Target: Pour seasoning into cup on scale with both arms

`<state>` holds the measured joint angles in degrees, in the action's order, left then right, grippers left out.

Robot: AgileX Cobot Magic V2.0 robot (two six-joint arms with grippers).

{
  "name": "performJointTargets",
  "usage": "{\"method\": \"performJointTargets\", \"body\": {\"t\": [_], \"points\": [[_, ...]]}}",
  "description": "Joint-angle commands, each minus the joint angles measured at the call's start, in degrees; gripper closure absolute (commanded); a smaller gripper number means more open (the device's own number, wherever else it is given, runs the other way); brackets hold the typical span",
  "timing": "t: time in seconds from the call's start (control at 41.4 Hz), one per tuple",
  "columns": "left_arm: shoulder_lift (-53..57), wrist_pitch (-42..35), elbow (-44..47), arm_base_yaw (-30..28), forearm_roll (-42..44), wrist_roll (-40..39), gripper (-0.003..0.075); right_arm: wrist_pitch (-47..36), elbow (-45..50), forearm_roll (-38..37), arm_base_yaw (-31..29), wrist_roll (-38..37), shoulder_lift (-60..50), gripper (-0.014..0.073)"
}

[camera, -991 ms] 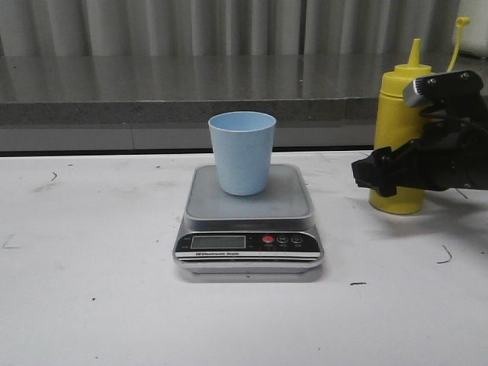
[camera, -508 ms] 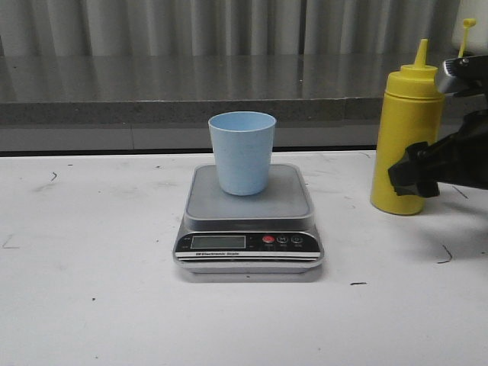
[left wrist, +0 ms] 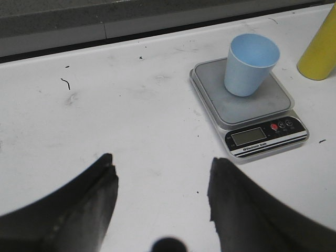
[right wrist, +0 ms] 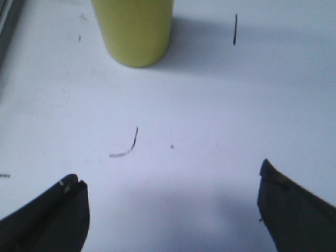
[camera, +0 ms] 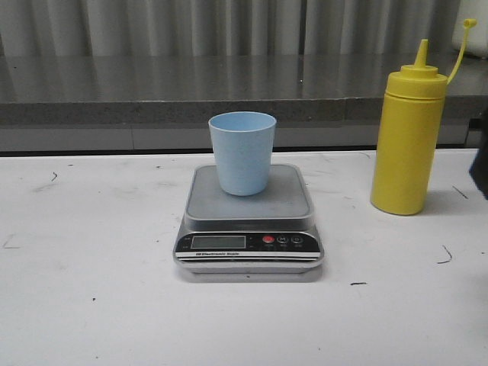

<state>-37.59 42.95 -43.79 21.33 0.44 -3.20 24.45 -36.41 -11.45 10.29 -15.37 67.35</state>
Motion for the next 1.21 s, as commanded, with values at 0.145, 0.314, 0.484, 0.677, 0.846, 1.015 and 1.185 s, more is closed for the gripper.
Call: {"method": "performJointTargets", "body": {"t": [0.145,0.314,0.484,0.677,0.846,1.015,1.185], "points": [[-0.01,-4.04,-1.45,-0.08,-0.44,-0.18,0.0334,17.04,-5.95,8.97,1.53,11.71,-14.42,-0.0069],[-0.01,-4.04,-1.45,-0.08,-0.44,-0.18,0.0334,21.99,-6.77,11.45,1.53,13.05,-24.84,-0.0069],[-0.01,-4.04,-1.45,-0.08,-0.44,-0.18,0.0334,25.48,-6.77,11.96,1.53,13.05,-35.0,-0.0069],[-0.01,-4.07,-1.45,-0.08,-0.44,-0.18,0.0334,29.5,-6.77,11.96,1.53,13.05,-41.44,-0.0069],[-0.01,-4.07,-1.45,-0.08,-0.44,-0.18,0.0336,29.15,-6.77,11.96,1.53,13.05,-42.51,-0.0026],[-0.01,-4.07,-1.45,-0.08,-0.44,-0.18,0.0489,28.77,-6.77,11.96,1.53,13.05,-42.51,0.0285],[-0.01,-4.07,-1.45,-0.08,-0.44,-0.18,0.0715,28.77,-6.77,11.96,1.53,13.05,-42.51,0.0616]]}}
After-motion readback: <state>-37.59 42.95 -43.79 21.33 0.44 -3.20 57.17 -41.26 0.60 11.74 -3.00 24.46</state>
